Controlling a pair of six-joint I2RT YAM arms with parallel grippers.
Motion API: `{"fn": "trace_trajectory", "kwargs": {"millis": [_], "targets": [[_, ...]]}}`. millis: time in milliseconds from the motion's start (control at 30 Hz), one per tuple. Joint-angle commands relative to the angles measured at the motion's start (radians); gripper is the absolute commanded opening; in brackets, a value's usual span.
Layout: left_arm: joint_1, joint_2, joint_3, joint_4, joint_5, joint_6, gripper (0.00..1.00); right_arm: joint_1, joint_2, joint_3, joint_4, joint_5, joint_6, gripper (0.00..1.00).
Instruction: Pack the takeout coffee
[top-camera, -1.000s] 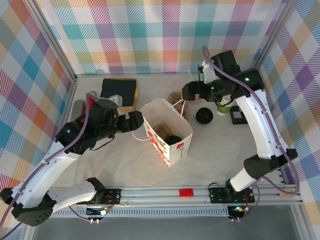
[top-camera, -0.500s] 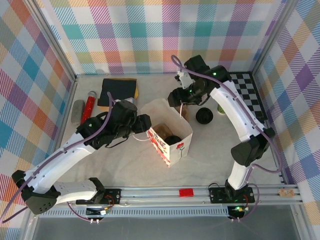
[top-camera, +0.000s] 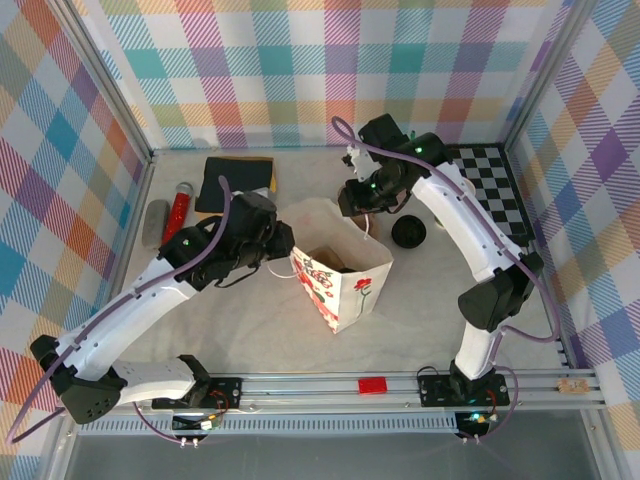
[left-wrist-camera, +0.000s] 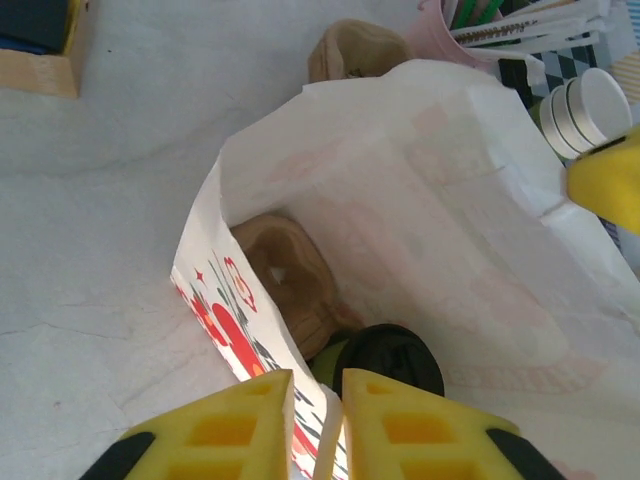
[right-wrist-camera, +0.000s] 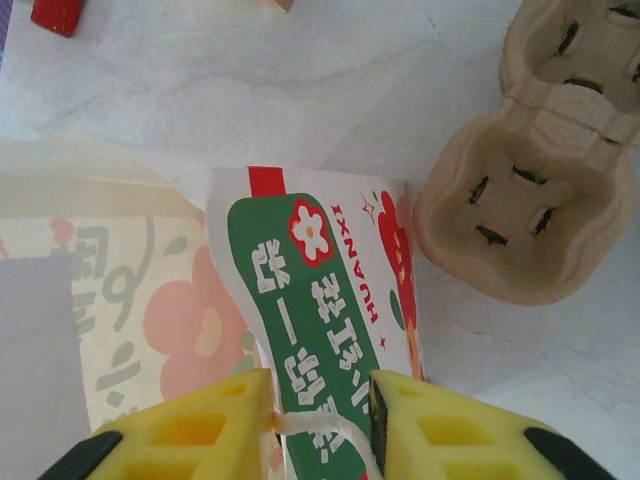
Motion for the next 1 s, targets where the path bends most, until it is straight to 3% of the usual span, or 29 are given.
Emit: {"fn": "trace_trajectory", "kwargs": {"millis": [0, 300, 700, 833, 967], "targets": [[0.043, 0.007, 0.036, 0.007, 0.02, 0.044, 0.16, 0.007, -0.024, -0.03, 0.008, 0.014, 0.008, 0.26], [0.135, 0.05, 0.058, 0.002, 0.105, 0.107, 0.12, 0.022, -0.096, -0.106, 0.037, 0.022, 0.042, 0.14], [0.209, 0.062, 0.092, -0.02, 0.156, 0.149, 0.1, 0.055, -0.214, -0.211, 0.091, 0.043, 0.129, 0.09], [0.211, 0.065, 0.079, -0.02, 0.168, 0.151, 0.11, 0.057, -0.219, -0.23, 0.089, 0.049, 0.142, 0.14], [0.211, 0.062, 0.076, -0.034, 0.157, 0.154, 0.24, 0.058, -0.222, -0.24, 0.091, 0.054, 0.148, 0.35]]}}
